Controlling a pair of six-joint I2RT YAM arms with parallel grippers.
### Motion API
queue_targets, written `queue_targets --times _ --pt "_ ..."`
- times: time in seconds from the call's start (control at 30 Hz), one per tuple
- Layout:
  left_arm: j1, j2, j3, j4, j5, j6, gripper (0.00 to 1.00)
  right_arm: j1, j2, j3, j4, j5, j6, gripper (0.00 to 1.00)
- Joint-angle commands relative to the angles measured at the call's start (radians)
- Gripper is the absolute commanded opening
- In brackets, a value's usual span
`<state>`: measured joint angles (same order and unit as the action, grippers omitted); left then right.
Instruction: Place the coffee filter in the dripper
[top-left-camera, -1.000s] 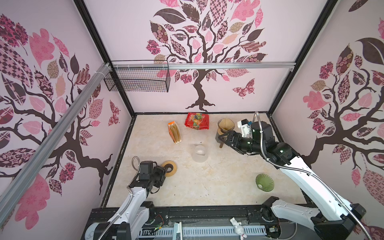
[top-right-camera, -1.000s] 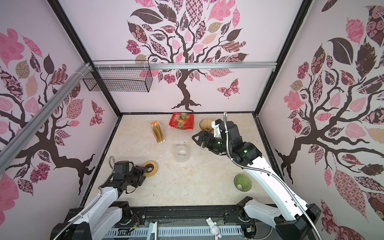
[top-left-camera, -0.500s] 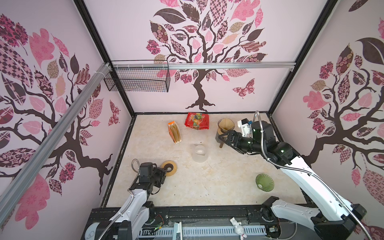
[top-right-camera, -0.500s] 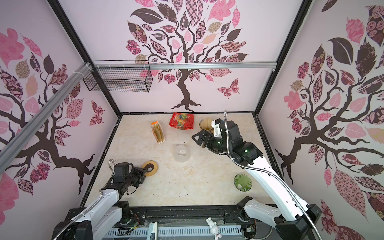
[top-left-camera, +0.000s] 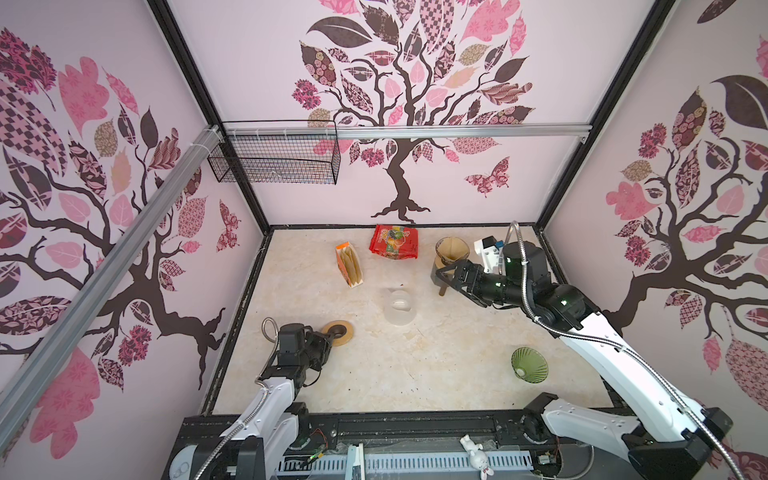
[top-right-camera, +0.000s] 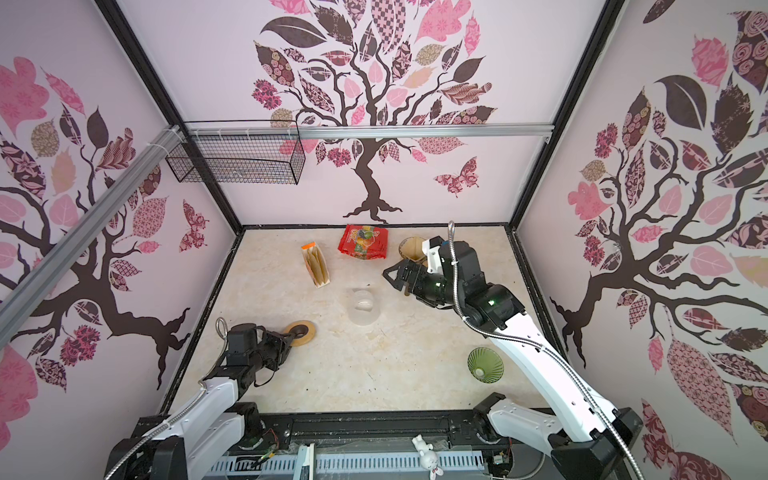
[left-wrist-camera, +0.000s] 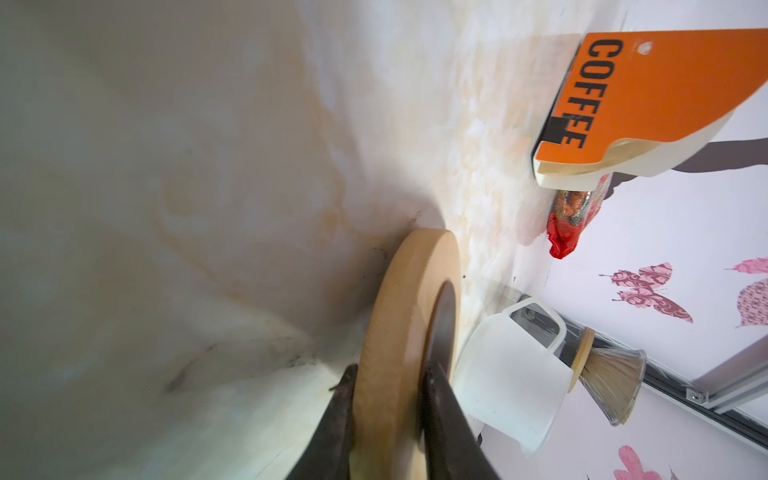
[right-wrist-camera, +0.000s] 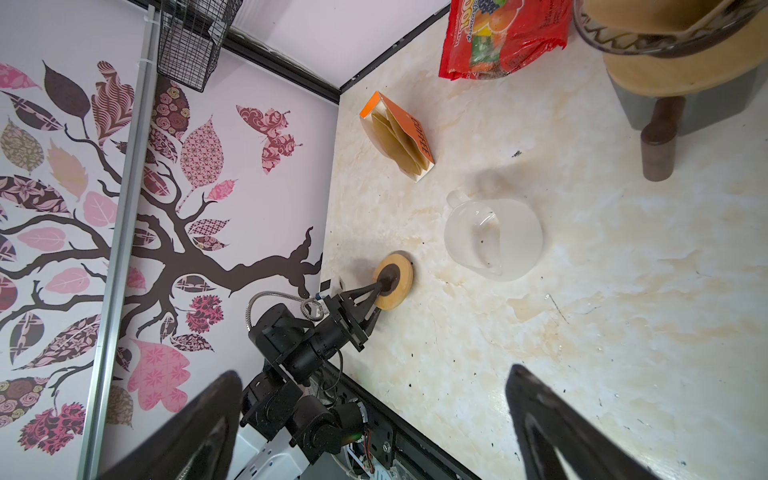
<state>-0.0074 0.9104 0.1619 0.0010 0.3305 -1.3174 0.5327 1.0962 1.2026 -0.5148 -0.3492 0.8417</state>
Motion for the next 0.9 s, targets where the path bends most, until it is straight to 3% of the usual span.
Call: queue_targets --times 0.0,0.2,0.43,0.57,0.77,0.87 --pt "0.002 0.002 -0.009 -0.019 -0.010 0.004 0.19 0.000 -0.022 0.005 0.009 0.004 -0.008 1.00" --pt "0.002 0.026 0.008 -0.018 -0.010 0.014 0.10 0.002 -0.028 0.017 -0.014 0.043 -0.028 1.00" --pt "0.002 0.066 0.025 0.013 -0.010 0.020 0.02 0.002 -0.054 -0.085 0.054 0.048 -0.004 1.00" --pt "0.001 0.070 0.051 0.024 0.002 0.038 0.00 0.001 -0.049 -0.097 0.049 0.108 -0.044 1.00" --pt "0.002 0.077 0.105 0.012 0.020 0.079 0.00 0.002 -0.086 -0.196 0.194 0.049 -0.102 1.00" --pt "0.001 0.097 0.125 0.029 0.040 0.087 0.00 0.001 -0.102 -0.235 0.212 0.084 -0.123 1.00"
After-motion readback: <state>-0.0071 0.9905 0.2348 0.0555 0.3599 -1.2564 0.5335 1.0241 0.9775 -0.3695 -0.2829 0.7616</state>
